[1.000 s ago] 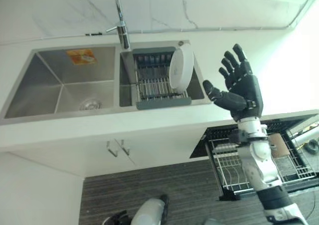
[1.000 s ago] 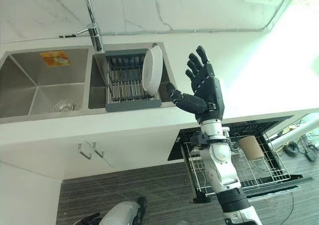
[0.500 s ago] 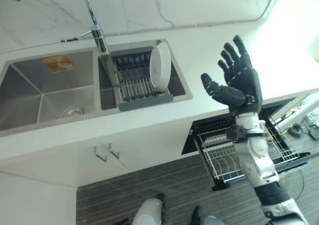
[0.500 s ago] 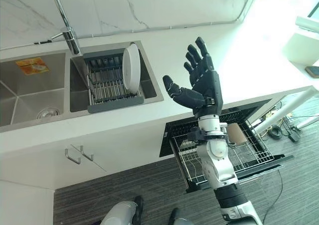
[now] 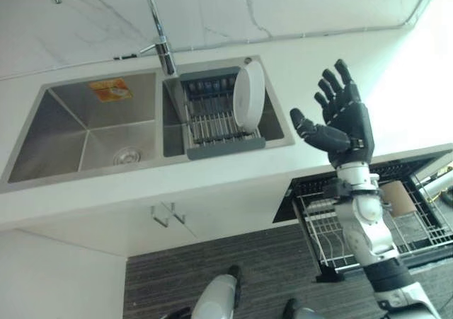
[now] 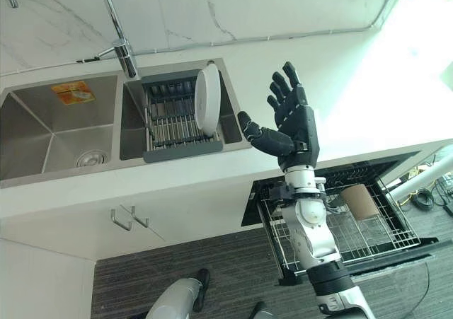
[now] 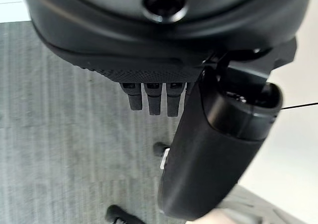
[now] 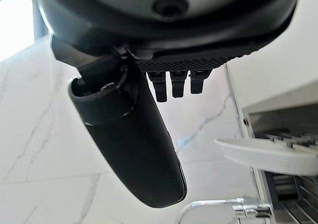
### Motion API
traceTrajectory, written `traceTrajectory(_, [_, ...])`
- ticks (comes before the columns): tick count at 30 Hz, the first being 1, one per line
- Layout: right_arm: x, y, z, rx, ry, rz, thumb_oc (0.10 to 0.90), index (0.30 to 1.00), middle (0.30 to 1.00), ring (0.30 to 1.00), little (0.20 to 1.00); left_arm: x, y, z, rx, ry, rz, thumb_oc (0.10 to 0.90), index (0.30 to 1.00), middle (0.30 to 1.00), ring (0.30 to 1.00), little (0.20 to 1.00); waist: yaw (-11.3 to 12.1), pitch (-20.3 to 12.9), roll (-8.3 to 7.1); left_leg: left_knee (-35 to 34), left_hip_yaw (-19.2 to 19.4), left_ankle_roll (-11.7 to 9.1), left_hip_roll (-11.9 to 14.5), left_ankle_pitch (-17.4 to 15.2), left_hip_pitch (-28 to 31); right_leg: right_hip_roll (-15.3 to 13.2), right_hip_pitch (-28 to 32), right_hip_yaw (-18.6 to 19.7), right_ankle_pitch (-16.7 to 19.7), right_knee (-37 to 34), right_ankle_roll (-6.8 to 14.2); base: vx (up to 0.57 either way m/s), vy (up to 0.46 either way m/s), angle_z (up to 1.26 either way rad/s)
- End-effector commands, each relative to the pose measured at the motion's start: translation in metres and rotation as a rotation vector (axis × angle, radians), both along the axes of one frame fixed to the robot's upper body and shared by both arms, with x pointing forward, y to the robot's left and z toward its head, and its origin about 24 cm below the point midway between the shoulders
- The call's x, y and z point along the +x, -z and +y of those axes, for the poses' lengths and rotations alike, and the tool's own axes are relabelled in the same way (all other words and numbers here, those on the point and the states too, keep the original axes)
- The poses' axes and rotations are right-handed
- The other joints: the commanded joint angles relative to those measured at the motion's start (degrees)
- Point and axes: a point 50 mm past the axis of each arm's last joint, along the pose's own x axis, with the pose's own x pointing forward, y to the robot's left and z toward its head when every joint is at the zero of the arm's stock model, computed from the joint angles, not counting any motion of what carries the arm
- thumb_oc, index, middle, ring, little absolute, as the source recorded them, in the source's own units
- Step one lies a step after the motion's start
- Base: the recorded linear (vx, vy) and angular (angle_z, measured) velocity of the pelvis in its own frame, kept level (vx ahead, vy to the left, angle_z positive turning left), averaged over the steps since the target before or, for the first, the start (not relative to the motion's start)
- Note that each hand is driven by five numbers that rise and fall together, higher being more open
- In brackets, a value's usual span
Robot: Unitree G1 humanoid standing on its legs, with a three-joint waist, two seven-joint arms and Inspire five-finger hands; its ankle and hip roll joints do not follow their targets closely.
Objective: Place the dishes in the dishwasher.
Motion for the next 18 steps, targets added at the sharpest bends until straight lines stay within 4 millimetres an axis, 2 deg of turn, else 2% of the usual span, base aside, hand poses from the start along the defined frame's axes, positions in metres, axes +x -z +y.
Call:
traceTrajectory(1, [-0.004,-0.062,0.005,0.066,-0.013,-0.285,0.8,0.9,0.9,0.9,0.9,-0.009,0.002,0.0,0.046,0.103,0.038,0.8,0.9,0.9,0.9,0.9,1.51,-1.2,-0.34,-3.34,-2.22,-2.46,2.97,-5.15,3.52,-0.07,-0.88,-0.13,-1.05,-0.65,1.58,0.06,0.016,0.05])
traceTrajectory(7, [0.004,-0.071,0.01,0.07,0.037,-0.304,0.8,0.9,0.9,0.9,0.9,-0.006,0.0,0.004,0.047,0.102,0.02,0.8,0.9,0.9,0.9,0.9,3.54,1.12,-0.68,-3.34,-3.9,-2.73,2.88,-4.37,1.53,-0.69,-2.09,-1.38,-0.56,-0.65,1.78,0.03,0.003,0.09])
traceTrajectory(10, [0.008,-0.079,0.005,0.092,0.109,-0.324,0.8,0.9,0.9,0.9,0.9,-0.004,-0.001,0.007,0.059,0.124,0.018,0.8,0.9,0.9,0.9,0.9,4.29,2.26,-0.73,-3.34,-4.69,-2.81,2.83,-3.99,0.86,-1.11,-2.33,-1.89,-0.21,-0.65,1.95,0.06,0.002,0.16])
traceTrajectory(13, [0.013,-0.09,0.003,0.096,0.129,-0.336,0.8,0.9,0.9,0.9,0.9,-0.001,-0.003,0.01,0.056,0.129,0.008,0.8,0.9,0.9,0.9,0.9,4.73,3.49,-0.26,-3.34,-5.25,-2.81,2.56,-3.57,0.01,-1.7,-2.95,-1.99,0.14,-0.65,2.21,0.01,0.039,0.17])
traceTrajectory(18, [0.022,-0.095,0.001,0.116,0.15,-0.315,0.8,0.9,0.9,0.9,0.9,0.002,-0.004,0.011,0.059,0.151,-0.01,0.8,0.9,0.9,0.9,0.9,5.29,4.9,0.57,-3.34,-5.56,-2.81,2.16,-3.04,-0.49,-2.66,-3.22,-2.11,0.5,-0.65,2.4,0.02,0.05,0.01])
